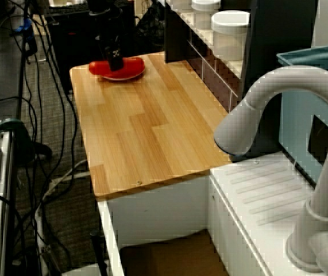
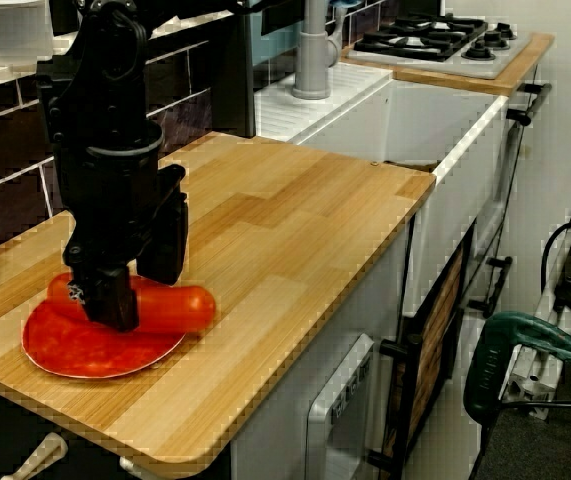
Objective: Put the object on the plate
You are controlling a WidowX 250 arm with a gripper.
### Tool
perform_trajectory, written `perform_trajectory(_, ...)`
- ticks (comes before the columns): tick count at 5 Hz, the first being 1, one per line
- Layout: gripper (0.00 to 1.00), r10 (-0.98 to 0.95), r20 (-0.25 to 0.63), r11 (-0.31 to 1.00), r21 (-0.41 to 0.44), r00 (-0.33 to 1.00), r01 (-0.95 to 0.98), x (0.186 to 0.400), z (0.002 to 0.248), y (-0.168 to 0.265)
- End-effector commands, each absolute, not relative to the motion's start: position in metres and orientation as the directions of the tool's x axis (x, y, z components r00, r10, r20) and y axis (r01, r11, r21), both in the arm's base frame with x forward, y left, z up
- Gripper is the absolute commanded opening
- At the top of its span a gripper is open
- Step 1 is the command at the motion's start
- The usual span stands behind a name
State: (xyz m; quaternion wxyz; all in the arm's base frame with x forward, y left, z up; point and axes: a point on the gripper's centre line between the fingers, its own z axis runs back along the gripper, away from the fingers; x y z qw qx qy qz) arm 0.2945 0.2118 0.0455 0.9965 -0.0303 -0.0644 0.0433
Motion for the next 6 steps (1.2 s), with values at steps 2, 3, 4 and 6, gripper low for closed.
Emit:
perform_trajectory(2,1.00,0.046,0.146,0.999,-0.025,0.988,-0.043,0.2978,0.0637,0.2120)
perform_trajectory(3,1.00,0.037,0.140,0.999,-0.028,0.989,-0.034,0.2974,0.0644,0.2115)
perform_trajectory(4,1.00,0.037,0.140,0.999,-0.028,0.989,-0.034,0.2974,0.0644,0.2115)
perform_trajectory(6,1.00,0.037,0.140,0.999,-0.028,0.989,-0.034,0.2974,0.0644,0.2115)
